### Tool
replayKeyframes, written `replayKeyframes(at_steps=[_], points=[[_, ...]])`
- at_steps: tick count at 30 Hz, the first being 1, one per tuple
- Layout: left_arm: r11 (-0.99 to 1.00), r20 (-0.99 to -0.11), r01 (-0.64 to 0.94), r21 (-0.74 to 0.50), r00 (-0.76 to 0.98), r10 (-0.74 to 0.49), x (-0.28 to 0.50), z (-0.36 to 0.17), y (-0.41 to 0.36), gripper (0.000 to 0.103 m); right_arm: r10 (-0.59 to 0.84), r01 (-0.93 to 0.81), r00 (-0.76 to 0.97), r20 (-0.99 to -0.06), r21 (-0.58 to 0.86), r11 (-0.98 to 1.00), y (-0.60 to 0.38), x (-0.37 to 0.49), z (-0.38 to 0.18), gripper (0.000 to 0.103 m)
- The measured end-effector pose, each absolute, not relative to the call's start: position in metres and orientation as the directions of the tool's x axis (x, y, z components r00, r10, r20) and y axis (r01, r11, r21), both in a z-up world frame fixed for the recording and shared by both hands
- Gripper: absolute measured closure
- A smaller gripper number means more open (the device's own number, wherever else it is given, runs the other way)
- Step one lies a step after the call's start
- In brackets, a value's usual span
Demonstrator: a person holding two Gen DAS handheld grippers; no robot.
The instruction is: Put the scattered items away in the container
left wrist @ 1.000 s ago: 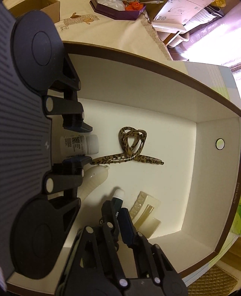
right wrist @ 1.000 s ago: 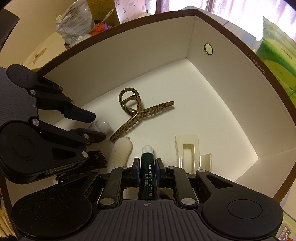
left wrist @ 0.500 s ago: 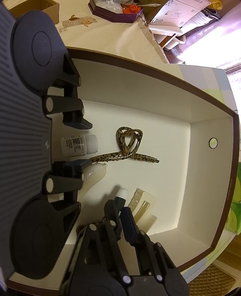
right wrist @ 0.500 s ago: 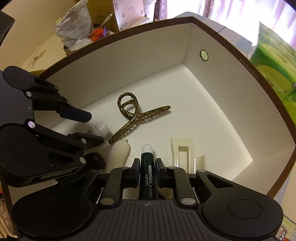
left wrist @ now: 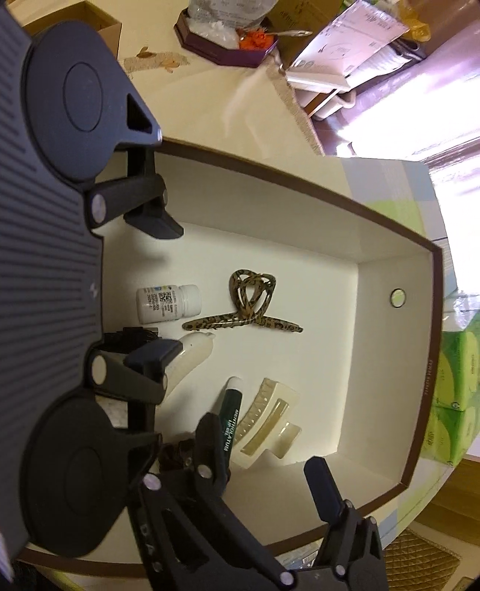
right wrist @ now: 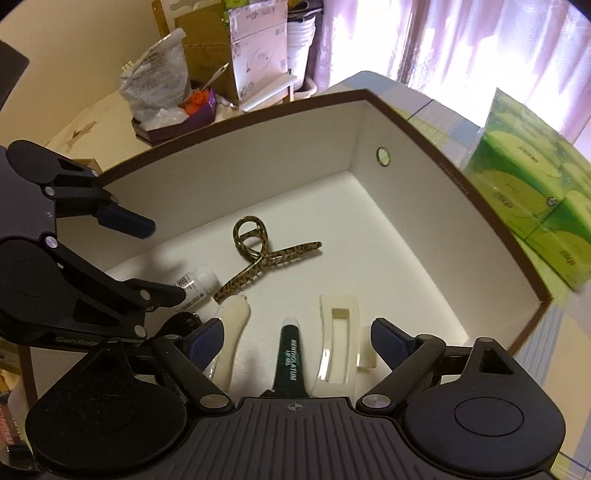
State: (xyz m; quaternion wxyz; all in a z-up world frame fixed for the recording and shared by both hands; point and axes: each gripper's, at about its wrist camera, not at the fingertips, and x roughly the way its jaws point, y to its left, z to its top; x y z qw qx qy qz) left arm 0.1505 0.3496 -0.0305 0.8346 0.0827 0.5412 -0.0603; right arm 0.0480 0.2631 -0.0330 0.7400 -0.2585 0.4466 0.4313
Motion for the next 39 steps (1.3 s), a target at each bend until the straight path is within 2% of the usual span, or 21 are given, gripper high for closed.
replayKeyframes(at_steps=[2,20,31,33,39], points=[[0.979,-0.906,0.185,0.085,0.423,-0.002,0.147,-0.025,0.348,0.039,0.415,-0.866,0.238,-0.878,0.002,0.501,0.259,0.046,-0.028,0.011],[0.983,-0.847,0.149,0.108,0.531,0.013,0.105,0.028,0.322,0.020,0.497,-0.860,0.285,-0.819,0.010,0.510,0.212,0.016,0.018,0.011],[0.992,-0.810,0.068,0.109,0.584,0.049,0.067,0.055,0.305,0.008,0.567,-0.878,0.271,-0.778,0.042,0.478,0.181,0.000,0.041,0.011],[0.993,-0.807,0.046,0.105,0.587,0.058,0.060,0.058,0.304,0.006,0.575,-0.880,0.277,-0.770,0.037,0.473,0.176,-0.003,0.044,0.000],[0.994,-0.799,-0.024,0.103,0.593,0.097,0.039,0.065,0.298,0.004,0.603,-0.894,0.263,-0.753,0.046,0.447,0.158,-0.009,0.051,0.000]])
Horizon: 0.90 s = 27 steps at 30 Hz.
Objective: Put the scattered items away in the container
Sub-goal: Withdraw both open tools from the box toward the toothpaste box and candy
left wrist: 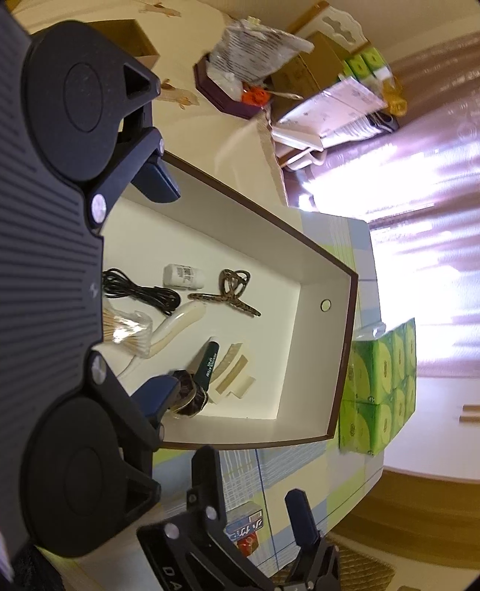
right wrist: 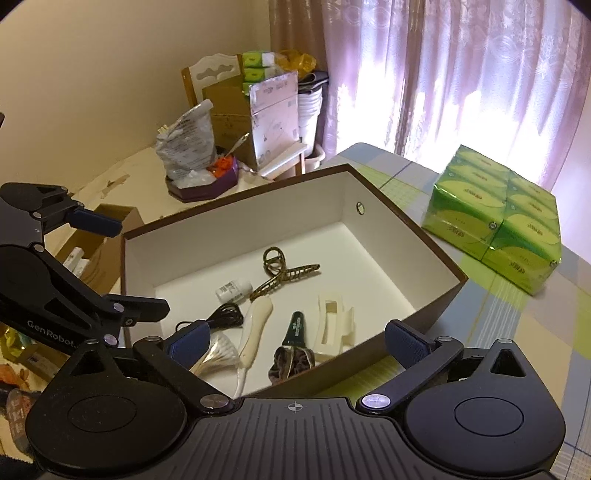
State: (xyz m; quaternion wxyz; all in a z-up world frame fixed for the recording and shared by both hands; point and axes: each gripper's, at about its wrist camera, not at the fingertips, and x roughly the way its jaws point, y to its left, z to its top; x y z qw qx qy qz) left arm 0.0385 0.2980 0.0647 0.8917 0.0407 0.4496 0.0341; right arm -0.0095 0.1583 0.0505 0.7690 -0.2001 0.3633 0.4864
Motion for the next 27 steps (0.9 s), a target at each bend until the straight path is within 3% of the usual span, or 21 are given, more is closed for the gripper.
replayKeyframes(at_steps=[27], points=[[0.977,-0.850,-0.209,0.044,0.506,0.147,-0.032,0.048,0.235,0.004,0.605,-0.928,0.154,-0.781,0.095,0.360,0.078,-0.035,0.030,0.000]])
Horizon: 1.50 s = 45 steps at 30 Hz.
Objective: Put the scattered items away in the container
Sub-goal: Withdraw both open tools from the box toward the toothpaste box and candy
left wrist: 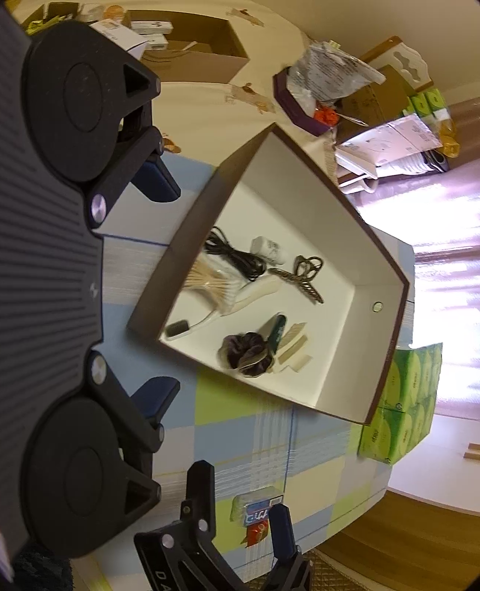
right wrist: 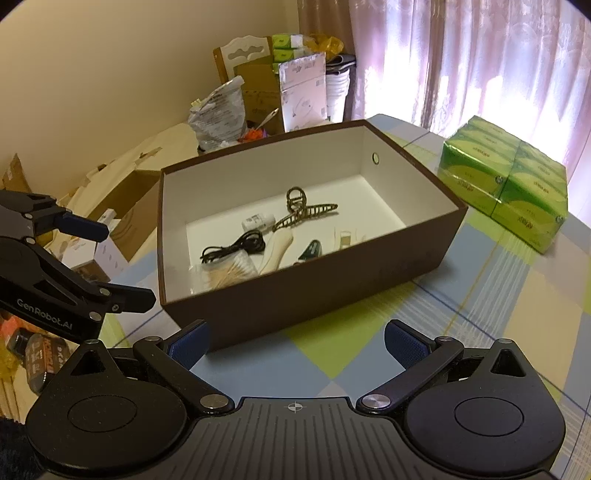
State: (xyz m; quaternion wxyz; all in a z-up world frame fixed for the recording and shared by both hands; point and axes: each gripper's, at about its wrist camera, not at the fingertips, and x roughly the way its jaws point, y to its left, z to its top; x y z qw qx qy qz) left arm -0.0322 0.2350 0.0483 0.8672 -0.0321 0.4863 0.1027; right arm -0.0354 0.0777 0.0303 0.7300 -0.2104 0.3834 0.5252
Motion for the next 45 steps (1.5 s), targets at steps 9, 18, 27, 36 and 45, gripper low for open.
replayKeyframes(at_steps=[9,18,27,36,45], points=[[0.964,-0.860,-0.259,0.056,0.479,0.179,-0.041,0.042,0.220,0.004,0.602,-0.938,0.119,-0.790,0.108,0.328,0.063,-0.036,0.025,0.000],[0.953,-0.868,-0.298,0.062,0.455,0.199,-0.046,0.037,0.204,0.004,0.596,-0.946,0.088,-0.798,0.120,0.300,0.047,-0.033,0.020,0.000],[0.943,-0.872,-0.326,0.064,0.441,0.212,-0.048,0.031,0.181,0.004,0.586,-0.950,0.070,-0.807,0.125,0.285,0.024,-0.027,0.015,0.000],[0.944,-0.875,-0.326,0.053,0.441,0.201,-0.040,0.023,0.147,0.004,0.571,-0.943,0.086,-0.817,0.118,0.311,-0.009,-0.013,0.008,0.000],[0.973,-0.881,-0.227,0.027,0.455,0.130,-0.006,0.008,0.102,0.004,0.510,-0.874,0.150,-0.847,0.127,0.468,-0.068,0.019,-0.011,0.000]])
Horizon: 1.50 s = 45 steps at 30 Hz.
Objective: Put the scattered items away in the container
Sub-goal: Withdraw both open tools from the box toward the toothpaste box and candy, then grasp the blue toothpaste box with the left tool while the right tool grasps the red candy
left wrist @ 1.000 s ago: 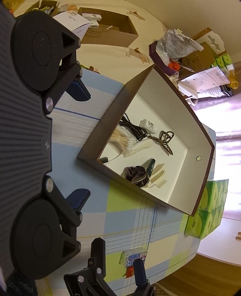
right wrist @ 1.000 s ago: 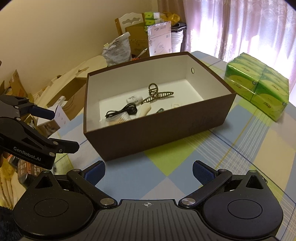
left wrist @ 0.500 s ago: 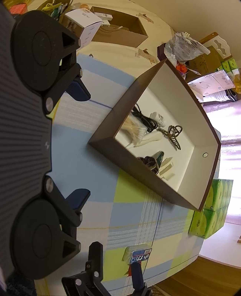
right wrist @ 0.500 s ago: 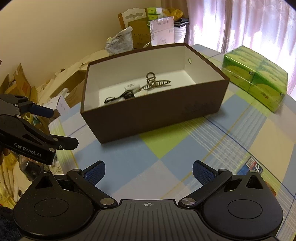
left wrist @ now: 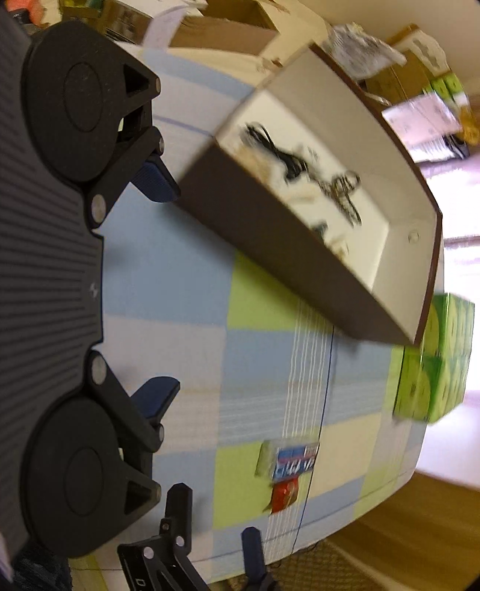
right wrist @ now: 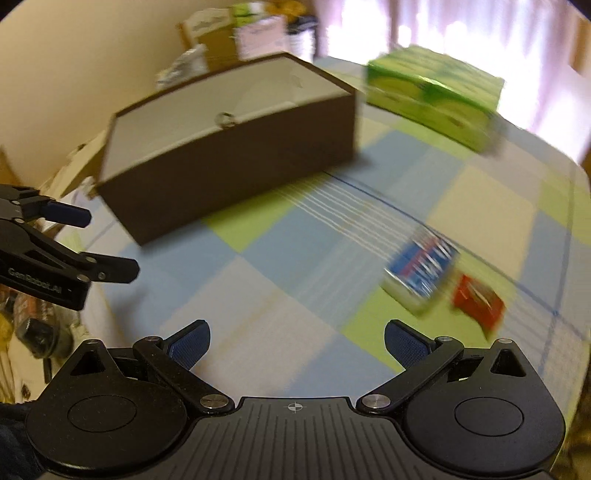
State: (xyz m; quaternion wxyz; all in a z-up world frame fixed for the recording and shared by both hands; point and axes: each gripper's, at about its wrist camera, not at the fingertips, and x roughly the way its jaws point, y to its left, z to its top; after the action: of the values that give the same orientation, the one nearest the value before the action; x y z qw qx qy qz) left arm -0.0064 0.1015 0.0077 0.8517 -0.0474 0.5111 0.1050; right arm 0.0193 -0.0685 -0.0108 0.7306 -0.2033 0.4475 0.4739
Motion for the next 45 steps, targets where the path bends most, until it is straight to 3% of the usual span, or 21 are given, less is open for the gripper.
replayKeyframes(at_steps=[16,33,35,37,45], points=[[1.000,-0.899,-0.007,0.004,0.438,0.007,0.081,-0.034,0.035,0.005,0.413,-0.694,0.299,-0.860,0.101,0.713,-0.147,0.084,-0.044,0.000],[0.985,-0.876,0.171,-0.034,0.469,-0.111,0.169,-0.054,-0.019,0.011,0.461,-0.714,0.370,-0.807,0.070,0.697,-0.148,0.145,-0.059,0.000],[0.982,-0.875,0.183,-0.039,0.468,-0.122,0.179,-0.057,-0.023,0.017,0.467,-0.738,0.371,-0.802,0.050,0.673,-0.147,0.150,-0.061,0.000],[0.981,-0.877,0.188,-0.045,0.463,-0.128,0.188,-0.061,-0.026,0.019,0.480,-0.767,0.356,-0.802,0.042,0.640,-0.145,0.155,-0.064,0.014],[0.979,-0.896,0.196,-0.049,0.424,-0.130,0.214,-0.082,-0.037,0.028,0.516,-0.833,0.340,-0.786,0.004,0.554,-0.134,0.169,-0.074,0.015]])
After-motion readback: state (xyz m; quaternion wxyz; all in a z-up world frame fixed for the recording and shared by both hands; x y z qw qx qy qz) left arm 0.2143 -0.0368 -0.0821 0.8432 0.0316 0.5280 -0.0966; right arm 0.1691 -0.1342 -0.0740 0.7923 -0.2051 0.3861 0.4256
